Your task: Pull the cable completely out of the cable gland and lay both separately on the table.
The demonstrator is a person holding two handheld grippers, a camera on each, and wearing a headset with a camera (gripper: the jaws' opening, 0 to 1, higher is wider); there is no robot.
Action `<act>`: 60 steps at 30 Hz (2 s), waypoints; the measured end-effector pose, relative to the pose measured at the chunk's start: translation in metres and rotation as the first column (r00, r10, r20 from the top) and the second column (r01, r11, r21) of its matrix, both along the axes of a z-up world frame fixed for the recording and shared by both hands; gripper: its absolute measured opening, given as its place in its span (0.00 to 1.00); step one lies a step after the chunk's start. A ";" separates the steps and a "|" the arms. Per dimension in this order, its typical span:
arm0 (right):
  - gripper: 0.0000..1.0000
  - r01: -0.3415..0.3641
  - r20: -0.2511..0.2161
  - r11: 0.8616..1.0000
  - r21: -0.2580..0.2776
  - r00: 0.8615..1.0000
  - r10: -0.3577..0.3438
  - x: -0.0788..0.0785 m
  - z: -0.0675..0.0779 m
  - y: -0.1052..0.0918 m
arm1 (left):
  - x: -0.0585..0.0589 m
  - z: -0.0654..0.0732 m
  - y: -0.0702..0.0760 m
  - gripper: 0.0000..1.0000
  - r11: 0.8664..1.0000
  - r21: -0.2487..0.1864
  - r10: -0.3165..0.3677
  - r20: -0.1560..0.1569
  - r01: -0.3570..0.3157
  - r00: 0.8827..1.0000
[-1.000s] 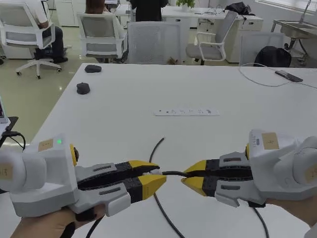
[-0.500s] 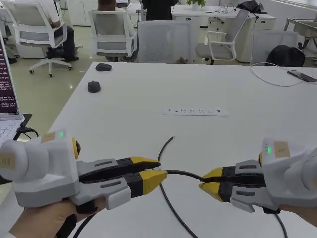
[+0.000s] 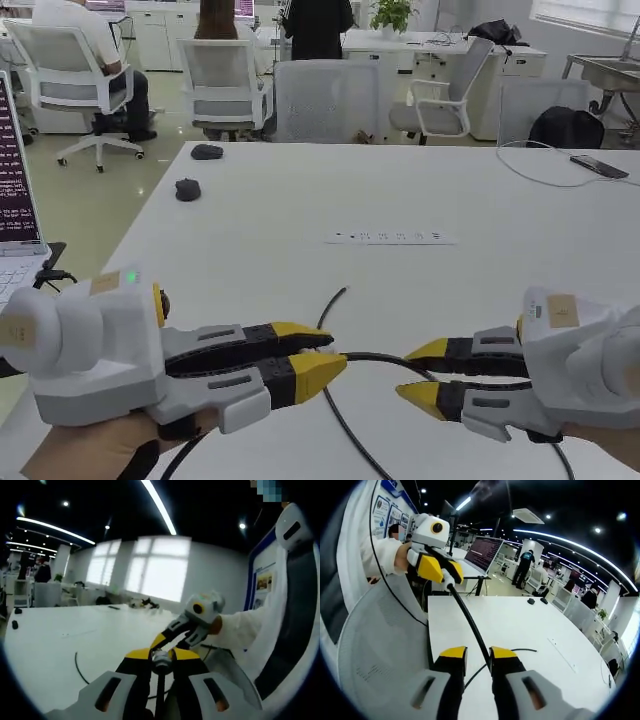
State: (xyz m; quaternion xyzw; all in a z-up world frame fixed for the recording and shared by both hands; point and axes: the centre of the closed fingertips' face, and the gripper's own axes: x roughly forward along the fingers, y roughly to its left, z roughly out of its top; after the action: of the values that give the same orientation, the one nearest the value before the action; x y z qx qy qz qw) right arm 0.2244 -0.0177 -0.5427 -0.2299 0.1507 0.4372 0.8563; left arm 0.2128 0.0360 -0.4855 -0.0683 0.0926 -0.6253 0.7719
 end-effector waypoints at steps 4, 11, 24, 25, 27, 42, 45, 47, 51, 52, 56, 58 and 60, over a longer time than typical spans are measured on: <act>0.19 -0.113 0.085 0.993 0.014 0.990 0.112 -0.008 0.026 0.028 | -0.003 0.001 -0.002 0.16 1.000 0.011 -0.013 0.011 0.013 1.000; 0.12 -0.154 0.119 0.988 0.031 0.982 0.149 -0.005 0.034 0.053 | -0.007 0.004 -0.003 0.16 1.000 0.006 -0.018 0.017 0.018 1.000; 0.14 -0.097 0.050 0.971 0.217 0.995 0.089 -0.004 0.044 0.054 | -0.008 0.004 0.002 0.18 1.000 0.018 0.007 0.014 -0.007 1.000; 0.14 -0.097 0.049 0.971 0.218 0.995 0.089 -0.005 0.045 0.055 | -0.008 0.004 0.003 0.18 1.000 0.015 0.008 0.014 -0.008 1.000; 0.13 -0.097 0.051 0.970 0.222 0.995 0.087 -0.005 0.046 0.055 | -0.008 0.006 0.002 0.17 1.000 0.014 0.005 0.019 -0.006 1.000; 0.10 -0.054 0.046 0.979 0.196 0.998 0.046 -0.001 0.033 0.036 | -0.007 0.003 0.009 0.17 0.999 0.023 0.028 0.021 -0.028 0.999; 0.09 -0.043 0.040 0.980 0.194 0.999 0.036 0.000 0.030 0.032 | -0.006 0.003 0.012 0.17 0.999 0.025 0.035 0.021 -0.036 0.999; 0.09 -0.031 0.031 0.981 0.190 0.999 0.026 0.001 0.027 0.028 | -0.006 0.003 0.014 0.17 0.999 0.023 0.045 0.017 -0.045 0.999; 0.08 -0.011 0.019 0.982 0.190 1.000 0.008 0.003 0.022 0.020 | -0.004 0.005 0.021 0.17 0.998 0.015 0.062 0.013 -0.062 0.998; 0.08 -0.007 0.017 0.982 0.190 1.000 0.004 0.003 0.021 0.019 | -0.003 0.005 0.022 0.17 0.998 0.015 0.065 0.013 -0.066 0.998; 0.07 0.010 0.002 0.982 0.190 1.000 -0.011 0.001 0.017 0.015 | -0.002 0.003 0.024 0.17 0.997 0.022 0.075 -0.001 -0.075 0.997; 0.07 0.015 -0.002 0.982 0.191 1.000 -0.015 0.000 0.015 0.015 | -0.003 0.003 0.025 0.17 0.997 0.020 0.073 -0.003 -0.073 0.997; 0.07 0.021 -0.008 0.982 0.187 1.000 -0.020 0.000 0.012 0.014 | -0.004 0.002 0.026 0.17 0.997 0.024 0.073 0.001 -0.073 0.997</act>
State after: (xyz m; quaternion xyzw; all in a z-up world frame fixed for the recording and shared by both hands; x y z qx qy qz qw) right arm 0.2240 -0.0040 -0.5309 -0.1454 0.1138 0.4413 0.8781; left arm 0.2092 0.0618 -0.4831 -0.0621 0.0974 -0.5957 0.7949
